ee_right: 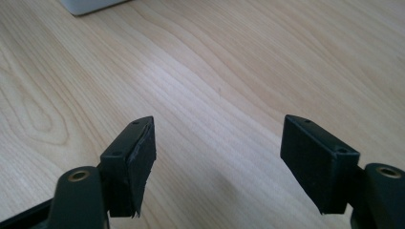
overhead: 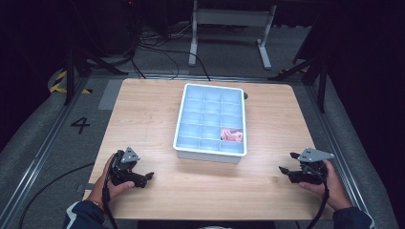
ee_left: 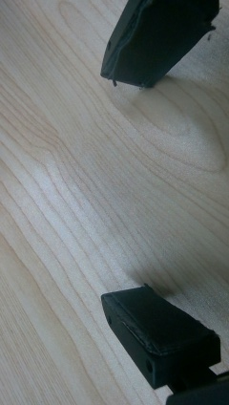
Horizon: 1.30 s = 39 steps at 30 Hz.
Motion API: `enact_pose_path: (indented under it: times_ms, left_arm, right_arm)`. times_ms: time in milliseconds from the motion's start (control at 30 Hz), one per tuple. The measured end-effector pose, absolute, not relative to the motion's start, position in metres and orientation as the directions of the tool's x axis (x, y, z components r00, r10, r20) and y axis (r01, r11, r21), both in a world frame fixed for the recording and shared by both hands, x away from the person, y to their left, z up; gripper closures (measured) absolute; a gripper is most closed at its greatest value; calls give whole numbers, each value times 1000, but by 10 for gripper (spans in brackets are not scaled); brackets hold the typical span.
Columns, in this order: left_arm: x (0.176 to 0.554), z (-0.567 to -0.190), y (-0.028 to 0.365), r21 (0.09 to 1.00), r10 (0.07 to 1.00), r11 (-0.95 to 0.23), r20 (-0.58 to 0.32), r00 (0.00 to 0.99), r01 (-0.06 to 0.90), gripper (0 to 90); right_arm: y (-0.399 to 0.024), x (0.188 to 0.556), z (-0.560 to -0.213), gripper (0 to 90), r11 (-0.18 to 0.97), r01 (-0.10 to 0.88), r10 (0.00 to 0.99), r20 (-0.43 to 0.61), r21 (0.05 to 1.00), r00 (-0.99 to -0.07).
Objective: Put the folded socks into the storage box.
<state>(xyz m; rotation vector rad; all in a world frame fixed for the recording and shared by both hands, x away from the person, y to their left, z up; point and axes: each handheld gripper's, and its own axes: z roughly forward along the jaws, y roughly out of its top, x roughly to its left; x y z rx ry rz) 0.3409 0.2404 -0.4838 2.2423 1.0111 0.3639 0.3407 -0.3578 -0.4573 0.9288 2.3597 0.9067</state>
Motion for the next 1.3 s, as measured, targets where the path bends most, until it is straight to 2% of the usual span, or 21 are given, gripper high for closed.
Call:
enact_pose_path:
  times_ms: [500, 600, 1300]
  left_arm:
    - [341, -484, 240, 657, 747, -494, -14, 664, 570, 2]
    - [341, -484, 240, 657, 748, -493, -14, 664, 570, 2]
    - [339, -484, 240, 655, 763, -480, -16, 646, 584, 2]
  right_arm:
    - [-390, 324, -481, 248, 437, 530, 807, -58, 727, -587]
    - [-398, 324, -487, 232, 367, 555, 828, 11, 746, -561]
    - [-399, 327, -487, 186, 367, 563, 834, 7, 741, -552]
